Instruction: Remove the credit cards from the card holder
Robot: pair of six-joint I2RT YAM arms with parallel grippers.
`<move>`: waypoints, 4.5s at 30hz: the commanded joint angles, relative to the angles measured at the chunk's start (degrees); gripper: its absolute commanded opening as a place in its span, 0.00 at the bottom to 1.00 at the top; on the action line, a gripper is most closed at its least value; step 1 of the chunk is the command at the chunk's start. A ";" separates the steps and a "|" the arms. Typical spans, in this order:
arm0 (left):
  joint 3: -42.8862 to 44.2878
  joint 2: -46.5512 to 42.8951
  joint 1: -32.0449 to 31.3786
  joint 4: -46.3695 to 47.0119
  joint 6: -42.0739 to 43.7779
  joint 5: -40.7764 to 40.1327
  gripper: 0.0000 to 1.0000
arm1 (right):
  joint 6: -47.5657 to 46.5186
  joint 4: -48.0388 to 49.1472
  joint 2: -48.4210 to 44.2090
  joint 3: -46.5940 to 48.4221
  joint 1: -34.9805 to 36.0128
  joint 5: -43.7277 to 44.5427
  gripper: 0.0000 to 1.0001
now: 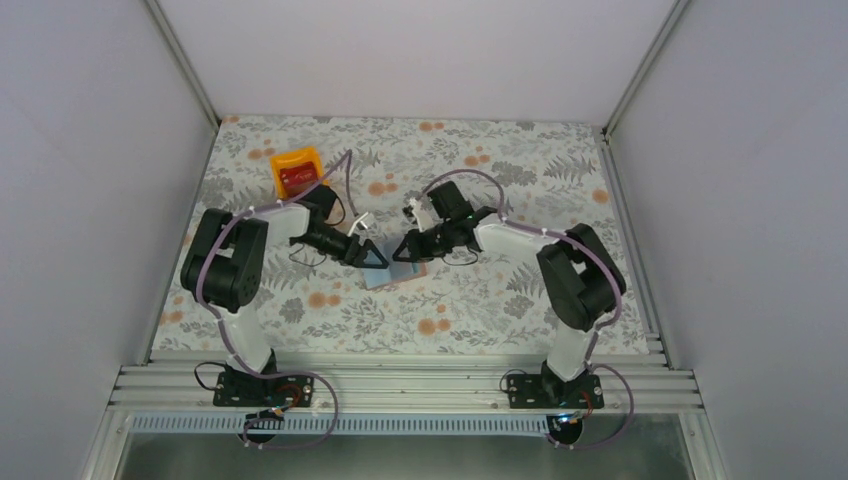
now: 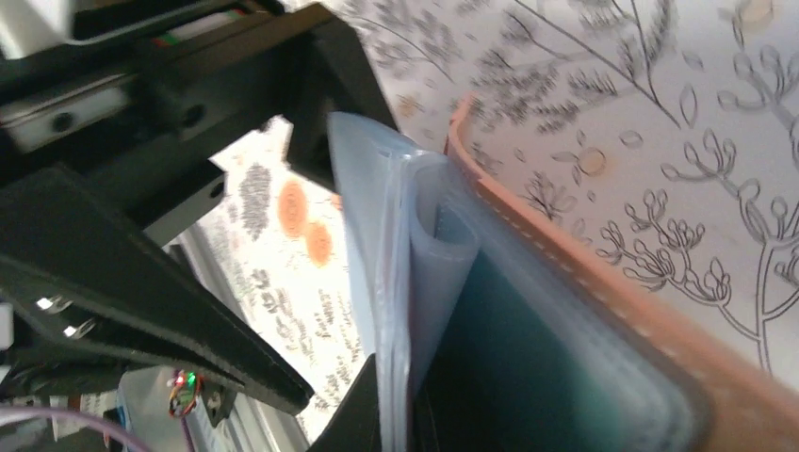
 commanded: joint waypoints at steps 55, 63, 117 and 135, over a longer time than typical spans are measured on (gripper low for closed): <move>61.30 -21.92 0.88 -27.90 19.58 -6.56 0.02 | -20.28 9.49 -35.79 15.21 -4.98 -13.67 0.54; 60.58 -21.43 0.83 -25.54 15.31 -6.60 0.02 | -19.59 8.20 -36.63 15.87 1.25 4.04 0.53; 60.41 -20.13 0.84 -26.52 15.58 -5.54 0.02 | -21.60 8.50 -27.80 23.00 14.34 27.13 0.40; 59.35 -21.13 0.88 -28.33 18.24 -1.85 0.02 | -22.63 3.49 -25.21 26.37 12.99 34.84 0.61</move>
